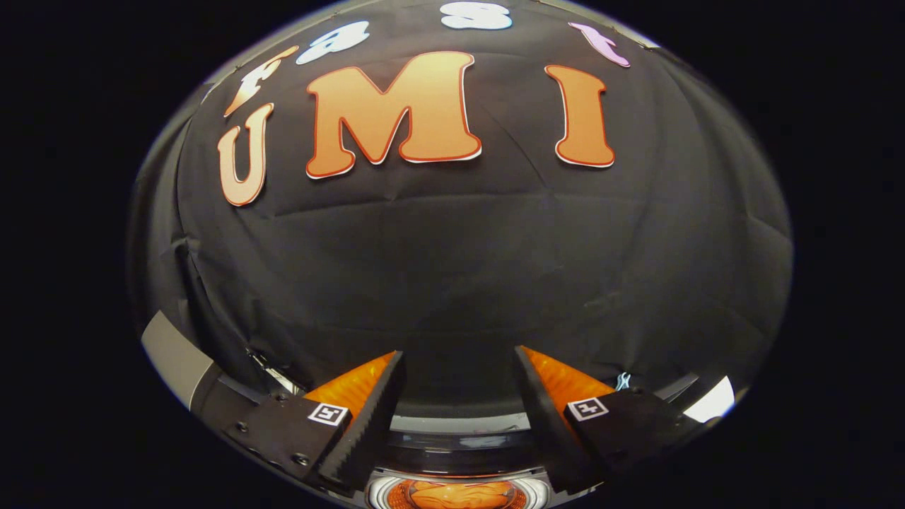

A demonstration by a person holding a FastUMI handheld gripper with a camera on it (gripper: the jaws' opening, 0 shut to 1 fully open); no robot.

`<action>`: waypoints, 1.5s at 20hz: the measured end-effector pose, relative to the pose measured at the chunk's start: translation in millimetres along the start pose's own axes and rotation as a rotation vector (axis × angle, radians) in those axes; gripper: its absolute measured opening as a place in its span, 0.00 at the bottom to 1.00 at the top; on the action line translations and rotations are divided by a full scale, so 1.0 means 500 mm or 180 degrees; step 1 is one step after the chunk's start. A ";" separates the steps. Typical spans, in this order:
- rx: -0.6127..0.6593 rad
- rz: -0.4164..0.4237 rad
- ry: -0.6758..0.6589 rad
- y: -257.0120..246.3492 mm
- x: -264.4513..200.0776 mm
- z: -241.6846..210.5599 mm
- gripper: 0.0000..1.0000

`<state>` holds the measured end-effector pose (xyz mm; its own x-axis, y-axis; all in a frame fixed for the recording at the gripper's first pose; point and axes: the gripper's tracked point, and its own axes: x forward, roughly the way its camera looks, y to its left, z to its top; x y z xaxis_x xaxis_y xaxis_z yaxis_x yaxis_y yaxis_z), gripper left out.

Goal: Put the clothes into the washing machine and then close the washing machine lid.

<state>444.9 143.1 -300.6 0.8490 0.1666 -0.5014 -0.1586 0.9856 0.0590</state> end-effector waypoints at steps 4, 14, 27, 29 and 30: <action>0.0025 0.0001 0.0041 0.001 -0.021 -0.011 0.97; 0.0008 -0.0051 -0.0052 0.005 -0.124 -0.061 0.98; 0.0018 -0.0161 -0.0019 0.004 -0.249 -0.193 0.98; 0.0014 -0.0173 0.0092 0.005 -0.257 -0.243 0.98; 0.0050 -0.0128 0.0249 0.011 -0.260 -0.286 0.98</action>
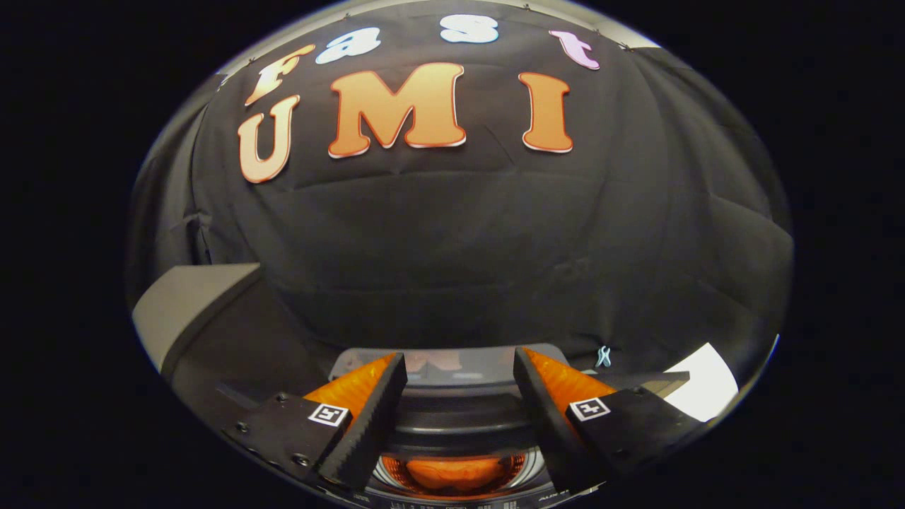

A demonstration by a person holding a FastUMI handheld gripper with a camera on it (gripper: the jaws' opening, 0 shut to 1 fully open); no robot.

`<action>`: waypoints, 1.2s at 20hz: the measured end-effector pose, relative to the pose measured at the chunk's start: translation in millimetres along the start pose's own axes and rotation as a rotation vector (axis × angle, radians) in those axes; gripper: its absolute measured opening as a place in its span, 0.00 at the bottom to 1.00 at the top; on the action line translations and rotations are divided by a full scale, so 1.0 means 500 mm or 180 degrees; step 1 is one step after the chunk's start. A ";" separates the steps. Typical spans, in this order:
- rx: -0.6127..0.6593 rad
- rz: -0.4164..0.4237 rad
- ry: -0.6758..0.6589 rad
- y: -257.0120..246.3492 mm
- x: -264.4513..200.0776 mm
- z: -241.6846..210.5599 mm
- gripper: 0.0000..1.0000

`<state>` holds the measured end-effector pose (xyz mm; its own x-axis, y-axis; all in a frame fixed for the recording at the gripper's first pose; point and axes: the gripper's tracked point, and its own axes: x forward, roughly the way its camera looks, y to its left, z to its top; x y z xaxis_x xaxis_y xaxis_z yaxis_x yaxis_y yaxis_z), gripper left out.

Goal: Put the clothes into the washing machine and then close the washing machine lid.

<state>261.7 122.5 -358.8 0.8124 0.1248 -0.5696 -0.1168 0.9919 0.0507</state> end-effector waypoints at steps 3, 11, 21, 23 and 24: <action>0.0196 0.0010 0.0118 0.000 -0.005 -0.075 0.98; 0.0017 0.0011 0.0057 0.008 -0.037 -0.073 0.99; 0.0111 0.0077 -0.0601 0.006 -0.208 0.136 0.98; 0.0099 0.0085 -0.0713 0.002 -0.250 0.180 0.98; 0.0083 0.0079 -0.0761 -0.002 -0.275 0.199 0.98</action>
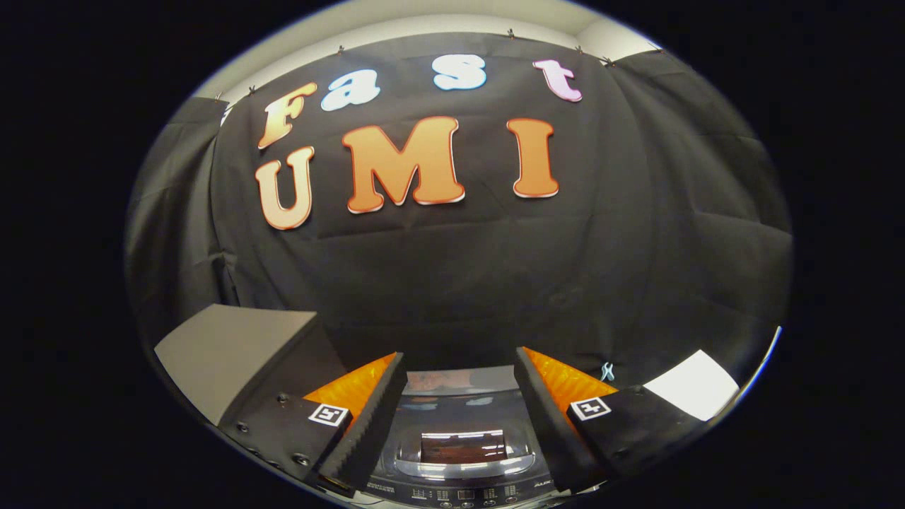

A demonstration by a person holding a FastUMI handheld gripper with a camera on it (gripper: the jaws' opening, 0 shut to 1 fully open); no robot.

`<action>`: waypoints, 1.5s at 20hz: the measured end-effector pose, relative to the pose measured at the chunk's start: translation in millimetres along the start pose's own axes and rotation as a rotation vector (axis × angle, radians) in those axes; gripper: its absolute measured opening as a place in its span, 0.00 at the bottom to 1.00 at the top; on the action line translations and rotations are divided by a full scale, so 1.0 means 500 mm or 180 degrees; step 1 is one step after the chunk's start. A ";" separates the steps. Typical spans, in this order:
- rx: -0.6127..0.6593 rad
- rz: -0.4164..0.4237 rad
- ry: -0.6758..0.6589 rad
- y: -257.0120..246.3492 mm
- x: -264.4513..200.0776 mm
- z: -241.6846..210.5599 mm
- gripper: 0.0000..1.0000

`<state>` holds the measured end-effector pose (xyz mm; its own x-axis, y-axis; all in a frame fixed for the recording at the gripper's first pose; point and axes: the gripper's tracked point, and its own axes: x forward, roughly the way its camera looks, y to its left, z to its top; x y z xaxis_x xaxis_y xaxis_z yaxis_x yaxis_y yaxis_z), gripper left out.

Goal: Put the clothes into the washing machine and then close the washing machine lid.

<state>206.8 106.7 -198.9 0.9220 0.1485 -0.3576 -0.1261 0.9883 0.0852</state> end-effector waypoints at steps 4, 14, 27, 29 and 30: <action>-0.0011 -0.0021 -0.0220 -0.012 -0.084 0.089 0.98; -0.0142 -0.0062 -0.0673 -0.057 -0.286 0.264 0.98; -0.0124 0.0238 -0.0906 -0.058 -0.368 0.288 0.98; -0.0090 0.0292 -0.0928 -0.055 -0.364 0.288 0.98; -0.0065 0.0323 -0.0955 -0.051 -0.364 0.290 0.98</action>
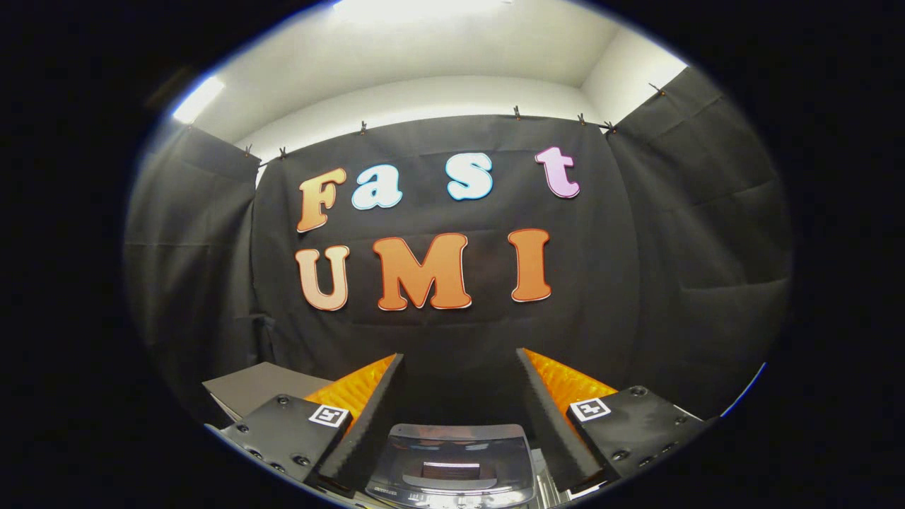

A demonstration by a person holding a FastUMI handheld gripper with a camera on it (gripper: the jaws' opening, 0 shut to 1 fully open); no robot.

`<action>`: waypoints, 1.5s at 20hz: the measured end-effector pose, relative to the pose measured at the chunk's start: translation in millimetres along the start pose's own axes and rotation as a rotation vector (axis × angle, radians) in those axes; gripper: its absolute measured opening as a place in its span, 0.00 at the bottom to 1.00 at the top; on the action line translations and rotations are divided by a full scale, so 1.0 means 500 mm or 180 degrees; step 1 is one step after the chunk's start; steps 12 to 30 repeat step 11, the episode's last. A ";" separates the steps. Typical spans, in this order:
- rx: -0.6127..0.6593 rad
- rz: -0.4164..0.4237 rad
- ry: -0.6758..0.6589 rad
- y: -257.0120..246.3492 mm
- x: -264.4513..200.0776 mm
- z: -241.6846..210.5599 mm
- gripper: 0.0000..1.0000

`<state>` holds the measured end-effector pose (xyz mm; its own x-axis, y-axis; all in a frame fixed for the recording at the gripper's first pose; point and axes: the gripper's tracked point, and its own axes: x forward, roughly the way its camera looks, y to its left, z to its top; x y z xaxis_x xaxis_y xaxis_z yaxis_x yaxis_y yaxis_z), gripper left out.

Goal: Put the clothes into the washing machine and then close the washing machine lid.

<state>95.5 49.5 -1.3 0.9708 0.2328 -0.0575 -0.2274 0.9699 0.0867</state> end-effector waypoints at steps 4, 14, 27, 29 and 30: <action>0.0009 0.0053 -0.0093 0.002 0.007 0.005 0.98; 0.0032 -0.0044 -0.0018 -0.021 0.012 -0.013 0.98; 0.0032 -0.0044 -0.0018 -0.021 0.012 -0.013 0.98; 0.0032 -0.0044 -0.0018 -0.021 0.012 -0.013 0.98; 0.0032 -0.0044 -0.0018 -0.021 0.012 -0.013 0.98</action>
